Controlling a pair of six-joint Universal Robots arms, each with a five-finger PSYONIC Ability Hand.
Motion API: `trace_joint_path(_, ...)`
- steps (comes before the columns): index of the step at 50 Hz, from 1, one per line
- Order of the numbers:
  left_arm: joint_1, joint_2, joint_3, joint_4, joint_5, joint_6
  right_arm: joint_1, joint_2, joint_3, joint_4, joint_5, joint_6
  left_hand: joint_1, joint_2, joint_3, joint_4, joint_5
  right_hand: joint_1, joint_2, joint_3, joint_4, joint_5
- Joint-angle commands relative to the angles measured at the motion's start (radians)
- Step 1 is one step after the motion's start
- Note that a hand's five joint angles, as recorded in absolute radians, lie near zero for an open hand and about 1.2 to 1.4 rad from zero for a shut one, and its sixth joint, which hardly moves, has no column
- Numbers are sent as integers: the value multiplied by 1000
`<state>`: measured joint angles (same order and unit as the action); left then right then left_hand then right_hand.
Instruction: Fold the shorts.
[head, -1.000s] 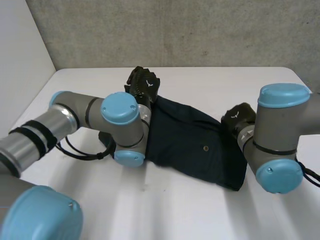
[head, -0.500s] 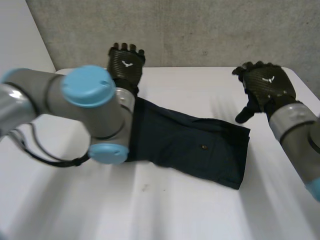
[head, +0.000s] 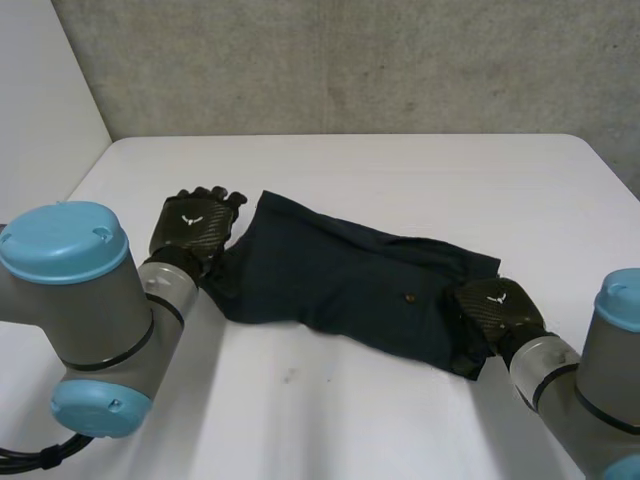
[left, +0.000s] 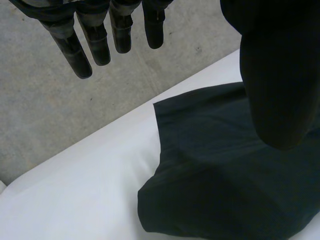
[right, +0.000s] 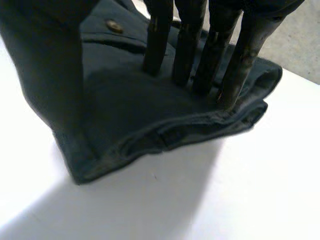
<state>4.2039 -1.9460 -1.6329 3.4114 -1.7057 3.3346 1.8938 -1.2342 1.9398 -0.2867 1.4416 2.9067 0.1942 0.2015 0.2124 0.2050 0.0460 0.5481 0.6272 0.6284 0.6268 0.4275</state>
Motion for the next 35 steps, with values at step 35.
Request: trace_joint_path(35, 4, 64, -15, 0, -9, 2, 391, 123, -503, 239, -254, -888, 16, 9, -2, 6, -10, 848, 769, 768, 769, 794)
